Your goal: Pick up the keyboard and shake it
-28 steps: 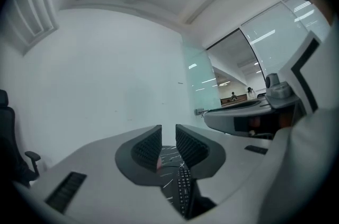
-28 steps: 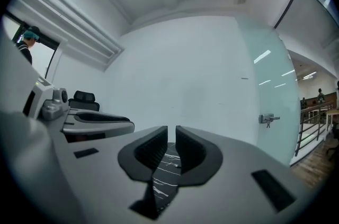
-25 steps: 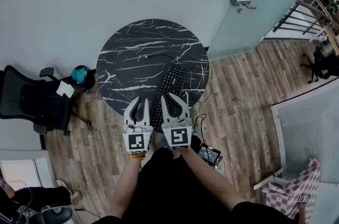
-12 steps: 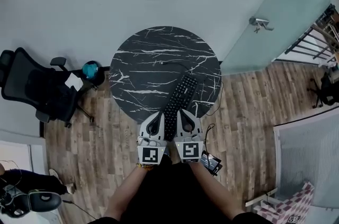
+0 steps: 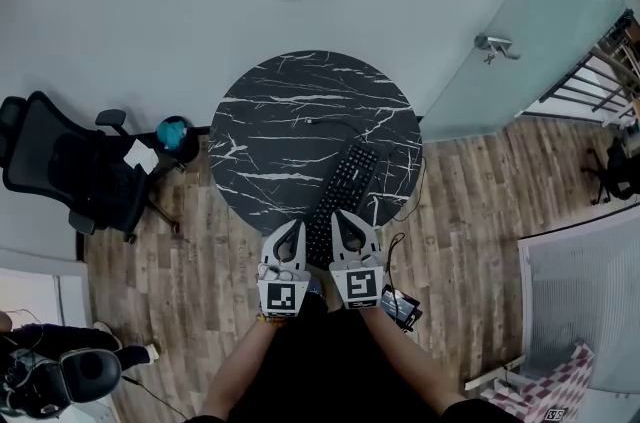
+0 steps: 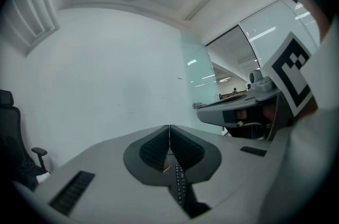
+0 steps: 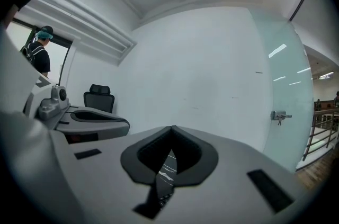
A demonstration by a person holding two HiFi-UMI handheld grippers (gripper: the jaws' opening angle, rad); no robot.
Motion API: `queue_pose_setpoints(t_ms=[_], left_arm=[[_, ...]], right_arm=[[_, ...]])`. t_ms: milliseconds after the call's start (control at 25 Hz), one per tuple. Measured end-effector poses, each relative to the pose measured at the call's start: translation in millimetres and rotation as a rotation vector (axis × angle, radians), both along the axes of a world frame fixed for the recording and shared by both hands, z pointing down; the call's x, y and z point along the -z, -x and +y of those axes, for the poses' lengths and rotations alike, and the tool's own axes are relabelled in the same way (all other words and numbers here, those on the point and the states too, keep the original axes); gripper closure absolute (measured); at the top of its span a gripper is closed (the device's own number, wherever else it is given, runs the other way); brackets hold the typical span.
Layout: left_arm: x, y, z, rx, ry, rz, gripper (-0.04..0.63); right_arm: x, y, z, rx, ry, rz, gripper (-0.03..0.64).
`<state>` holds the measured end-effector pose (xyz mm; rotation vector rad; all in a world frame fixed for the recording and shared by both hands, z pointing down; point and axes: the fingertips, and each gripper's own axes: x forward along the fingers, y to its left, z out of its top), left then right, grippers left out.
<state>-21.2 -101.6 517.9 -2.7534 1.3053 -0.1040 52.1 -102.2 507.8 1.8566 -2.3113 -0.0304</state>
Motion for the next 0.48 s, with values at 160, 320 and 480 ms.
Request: queue_pose_setpoints(t_ms=[160, 320, 480], left_arm=[[-6.8, 5.2, 0.7, 0.015, 0.026, 0.005, 0.580], [-11.6, 8.8, 1.6, 0.029, 0.054, 0.018, 0.580], [-18.1, 12.8, 2.3, 0.031, 0.053, 0.032, 0.580]], right_arm=[[-4.7, 3.8, -0.3, 0.011, 0.017, 0.007, 0.588], [-11.4, 7.0, -0.4, 0.014, 0.031, 0.009, 0.588], [-15.5, 10.6, 0.8, 0.016, 0.040, 0.012, 0.588]])
